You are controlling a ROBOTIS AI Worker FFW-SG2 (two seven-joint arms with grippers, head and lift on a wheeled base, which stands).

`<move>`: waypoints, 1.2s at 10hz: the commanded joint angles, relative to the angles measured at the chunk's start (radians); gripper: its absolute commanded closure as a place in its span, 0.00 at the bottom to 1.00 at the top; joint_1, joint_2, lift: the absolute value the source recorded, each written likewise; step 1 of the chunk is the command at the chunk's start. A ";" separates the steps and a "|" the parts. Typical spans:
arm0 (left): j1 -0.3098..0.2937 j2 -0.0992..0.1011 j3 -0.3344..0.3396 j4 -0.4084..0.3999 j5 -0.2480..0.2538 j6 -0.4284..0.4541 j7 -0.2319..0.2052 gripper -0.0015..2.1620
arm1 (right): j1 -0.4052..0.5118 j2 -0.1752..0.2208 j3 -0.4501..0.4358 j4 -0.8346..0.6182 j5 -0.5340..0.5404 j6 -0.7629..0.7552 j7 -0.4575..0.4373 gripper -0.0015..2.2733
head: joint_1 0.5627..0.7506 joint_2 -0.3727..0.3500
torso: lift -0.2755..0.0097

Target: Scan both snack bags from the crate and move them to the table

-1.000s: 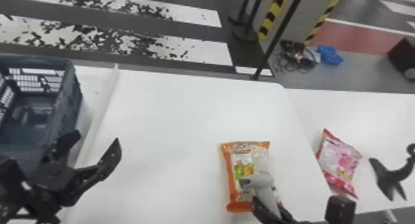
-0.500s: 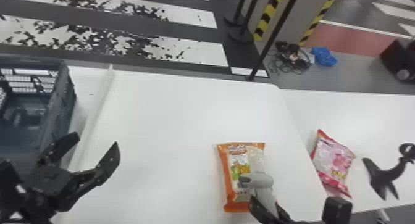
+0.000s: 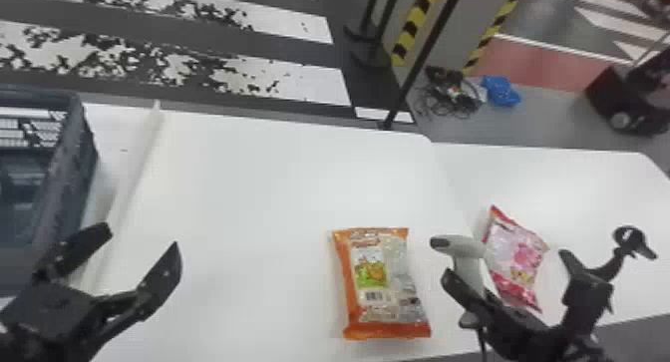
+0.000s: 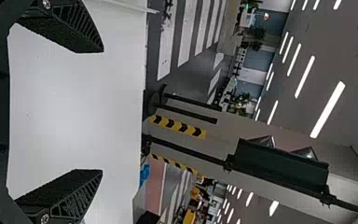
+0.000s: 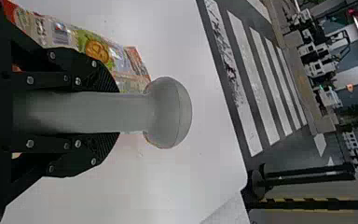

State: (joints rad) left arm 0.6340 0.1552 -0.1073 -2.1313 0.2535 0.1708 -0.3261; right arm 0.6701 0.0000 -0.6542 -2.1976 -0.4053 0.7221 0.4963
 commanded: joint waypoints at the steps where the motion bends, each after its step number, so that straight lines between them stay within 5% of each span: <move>1: 0.013 -0.029 -0.011 -0.026 -0.030 0.049 0.004 0.03 | -0.107 -0.037 -0.041 0.145 0.000 -0.002 0.001 0.99 | 0.70 0.03 | 0.66; 3: 0.007 -0.049 -0.031 -0.049 -0.057 0.117 0.006 0.03 | -0.210 -0.146 -0.042 0.391 0.010 -0.115 0.050 0.99 | 0.70 0.03 | 0.66; 4: -0.025 -0.048 -0.055 -0.049 -0.062 0.184 0.002 0.03 | -0.214 -0.176 -0.058 0.486 0.016 -0.217 0.085 0.99 | 0.70 0.03 | 0.66; 6: 0.010 -0.048 -0.052 -0.082 -0.083 0.203 0.007 0.03 | -0.288 -0.245 0.007 0.639 0.063 -0.299 0.094 0.99 | 0.70 0.03 | 0.66; 11: 0.004 -0.057 -0.089 -0.087 -0.125 0.209 0.019 0.03 | -0.314 -0.290 0.099 0.779 0.069 -0.456 0.134 0.99 | 0.70 0.03 | 0.66; 12: 0.001 -0.057 -0.091 -0.087 -0.125 0.215 0.021 0.03 | -0.320 -0.299 0.110 0.799 0.079 -0.471 0.134 0.91 | 0.70 0.03 | 0.66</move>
State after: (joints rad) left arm 0.6370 0.0982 -0.1962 -2.2186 0.1294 0.3829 -0.3055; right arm 0.3525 -0.2944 -0.5499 -1.4110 -0.3317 0.2580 0.6306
